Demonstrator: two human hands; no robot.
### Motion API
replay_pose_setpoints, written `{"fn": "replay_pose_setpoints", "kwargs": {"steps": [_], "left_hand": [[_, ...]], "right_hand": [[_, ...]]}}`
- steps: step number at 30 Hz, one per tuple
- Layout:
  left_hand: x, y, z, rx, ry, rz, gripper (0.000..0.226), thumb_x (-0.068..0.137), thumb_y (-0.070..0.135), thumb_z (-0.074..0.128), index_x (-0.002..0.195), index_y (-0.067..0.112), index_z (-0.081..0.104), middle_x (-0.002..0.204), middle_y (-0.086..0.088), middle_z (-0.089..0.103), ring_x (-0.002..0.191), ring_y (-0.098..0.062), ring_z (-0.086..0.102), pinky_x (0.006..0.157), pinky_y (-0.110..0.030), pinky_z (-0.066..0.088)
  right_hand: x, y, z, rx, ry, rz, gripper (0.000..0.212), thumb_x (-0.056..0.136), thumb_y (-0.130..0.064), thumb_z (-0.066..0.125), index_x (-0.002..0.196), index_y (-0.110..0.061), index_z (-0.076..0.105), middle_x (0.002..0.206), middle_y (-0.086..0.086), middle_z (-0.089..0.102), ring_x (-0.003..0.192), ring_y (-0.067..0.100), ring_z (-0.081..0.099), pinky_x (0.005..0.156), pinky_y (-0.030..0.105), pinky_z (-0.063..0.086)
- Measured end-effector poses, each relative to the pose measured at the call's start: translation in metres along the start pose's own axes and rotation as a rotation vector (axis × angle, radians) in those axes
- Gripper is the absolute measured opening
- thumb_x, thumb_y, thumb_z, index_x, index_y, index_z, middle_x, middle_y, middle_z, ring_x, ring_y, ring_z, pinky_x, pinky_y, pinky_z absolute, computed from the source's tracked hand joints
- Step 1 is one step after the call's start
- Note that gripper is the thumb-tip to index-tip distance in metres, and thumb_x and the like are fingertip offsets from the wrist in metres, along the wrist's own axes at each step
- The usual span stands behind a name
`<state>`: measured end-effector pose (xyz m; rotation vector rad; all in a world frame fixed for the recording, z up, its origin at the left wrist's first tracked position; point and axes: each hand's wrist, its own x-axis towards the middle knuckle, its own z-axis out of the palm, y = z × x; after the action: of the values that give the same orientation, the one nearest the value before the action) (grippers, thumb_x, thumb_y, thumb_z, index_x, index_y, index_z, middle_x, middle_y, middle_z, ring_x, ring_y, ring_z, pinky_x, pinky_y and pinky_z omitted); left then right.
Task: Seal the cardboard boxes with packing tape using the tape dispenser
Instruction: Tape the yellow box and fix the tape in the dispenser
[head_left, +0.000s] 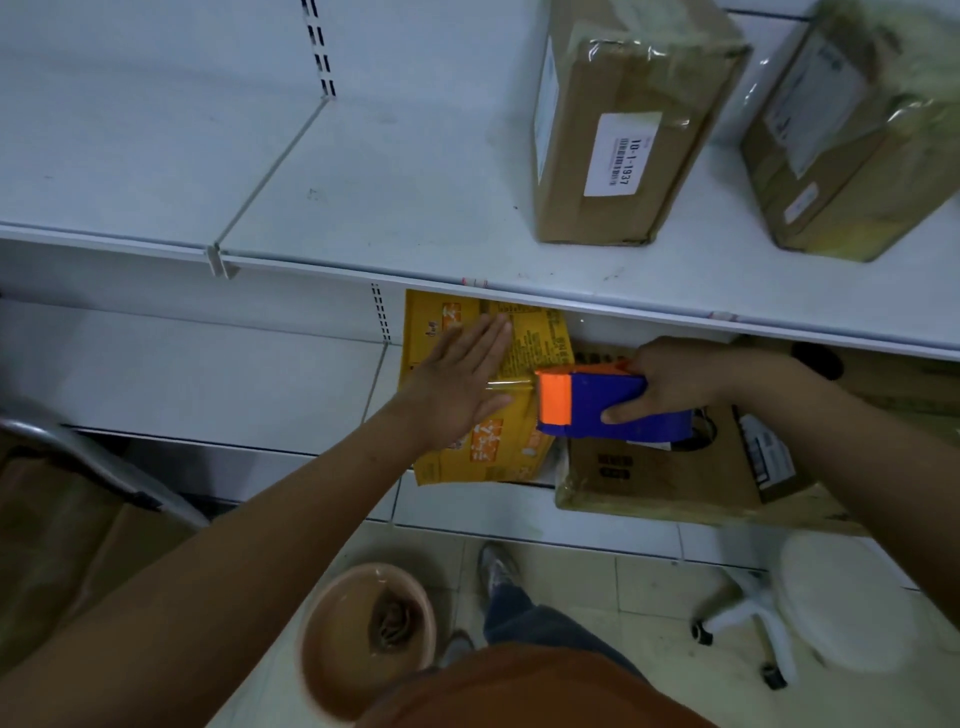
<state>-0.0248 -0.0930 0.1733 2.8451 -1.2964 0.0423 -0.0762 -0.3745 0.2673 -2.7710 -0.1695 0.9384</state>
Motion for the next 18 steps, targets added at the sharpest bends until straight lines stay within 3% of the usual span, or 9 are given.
{"fn": "replay_pose_setpoints", "kwargs": {"steps": [3, 7, 12, 18], "left_hand": [[0.012, 0.002, 0.011, 0.014, -0.021, 0.075, 0.059, 0.104, 0.046, 0.011, 0.159, 0.027, -0.004, 0.165, 0.005, -0.005, 0.153, -0.017, -0.006, 0.125, -0.042, 0.009], [0.017, -0.001, 0.016, 0.017, -0.068, 0.089, 0.057, 0.108, 0.039, 0.024, 0.157, 0.036, -0.004, 0.164, 0.01, -0.008, 0.153, -0.015, -0.007, 0.125, -0.041, 0.005], [0.021, 0.01, 0.008, -0.003, -0.113, 0.035, 0.062, 0.107, 0.042, 0.024, 0.158, 0.022, -0.007, 0.166, 0.004, -0.009, 0.153, -0.019, -0.01, 0.125, -0.043, -0.001], [0.033, 0.022, 0.007, 0.025, -0.133, -0.085, 0.078, 0.103, 0.054, 0.028, 0.158, 0.012, -0.009, 0.165, -0.005, -0.012, 0.153, -0.022, -0.011, 0.125, -0.045, 0.002]], "right_hand": [[0.001, 0.0, 0.002, 0.008, 0.004, 0.003, 0.052, 0.079, -0.068, 0.063, 0.106, -0.023, 0.065, 0.095, -0.005, 0.068, 0.082, 0.007, 0.063, 0.064, 0.02, 0.052], [0.003, 0.002, 0.008, 0.038, 0.004, 0.017, 0.041, 0.08, -0.066, 0.064, 0.099, -0.03, 0.06, 0.09, -0.009, 0.064, 0.08, 0.003, 0.061, 0.059, 0.018, 0.047], [0.002, 0.0, 0.015, 0.112, -0.01, 0.042, 0.051, 0.081, -0.064, 0.064, 0.109, -0.021, 0.063, 0.094, -0.005, 0.067, 0.084, 0.009, 0.064, 0.07, 0.024, 0.054], [0.003, 0.004, 0.017, 0.13, -0.001, 0.029, 0.053, 0.081, -0.064, 0.063, 0.11, -0.02, 0.064, 0.095, -0.003, 0.068, 0.084, 0.01, 0.065, 0.07, 0.025, 0.054]]}}
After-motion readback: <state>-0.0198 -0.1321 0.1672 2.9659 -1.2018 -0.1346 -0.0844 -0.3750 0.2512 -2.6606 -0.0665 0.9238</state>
